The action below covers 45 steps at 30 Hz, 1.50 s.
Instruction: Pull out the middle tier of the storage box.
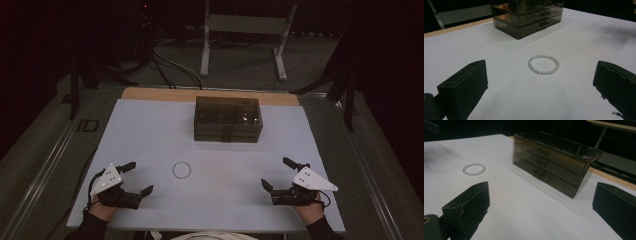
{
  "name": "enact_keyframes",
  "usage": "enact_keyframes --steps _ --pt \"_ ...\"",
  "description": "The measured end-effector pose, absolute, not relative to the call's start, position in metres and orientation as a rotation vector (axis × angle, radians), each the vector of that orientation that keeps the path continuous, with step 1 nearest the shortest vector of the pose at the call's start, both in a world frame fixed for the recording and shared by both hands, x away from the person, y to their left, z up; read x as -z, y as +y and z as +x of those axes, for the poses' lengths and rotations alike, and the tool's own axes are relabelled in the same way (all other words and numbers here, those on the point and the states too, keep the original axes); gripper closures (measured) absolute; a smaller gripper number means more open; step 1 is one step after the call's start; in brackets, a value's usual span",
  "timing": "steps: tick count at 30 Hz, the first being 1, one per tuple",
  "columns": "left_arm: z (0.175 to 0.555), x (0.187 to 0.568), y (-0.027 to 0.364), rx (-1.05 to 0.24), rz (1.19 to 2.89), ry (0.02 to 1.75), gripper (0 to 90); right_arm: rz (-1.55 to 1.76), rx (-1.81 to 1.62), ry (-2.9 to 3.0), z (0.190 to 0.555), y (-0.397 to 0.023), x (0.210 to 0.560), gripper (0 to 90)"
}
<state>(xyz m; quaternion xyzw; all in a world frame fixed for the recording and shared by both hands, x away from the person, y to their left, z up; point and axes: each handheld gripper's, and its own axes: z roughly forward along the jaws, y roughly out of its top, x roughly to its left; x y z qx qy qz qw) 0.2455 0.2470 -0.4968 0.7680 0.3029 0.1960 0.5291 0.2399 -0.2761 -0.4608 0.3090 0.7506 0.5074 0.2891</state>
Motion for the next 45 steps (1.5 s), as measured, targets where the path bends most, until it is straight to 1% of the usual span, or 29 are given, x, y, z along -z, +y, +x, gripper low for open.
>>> enact_keyframes --steps 20,35,45 --pt "0.245 0.496 0.248 -0.465 1.827 0.722 0.9 0.692 -1.283 1.981 0.264 -0.266 0.431 0.0" --pt "0.245 0.496 0.248 -0.465 1.826 0.724 0.9 0.575 -1.215 1.977 0.281 -0.254 0.419 0.0" --pt "0.245 0.496 0.248 -0.467 1.830 0.719 0.9 0.506 -1.147 2.006 0.292 -0.241 0.418 0.0"
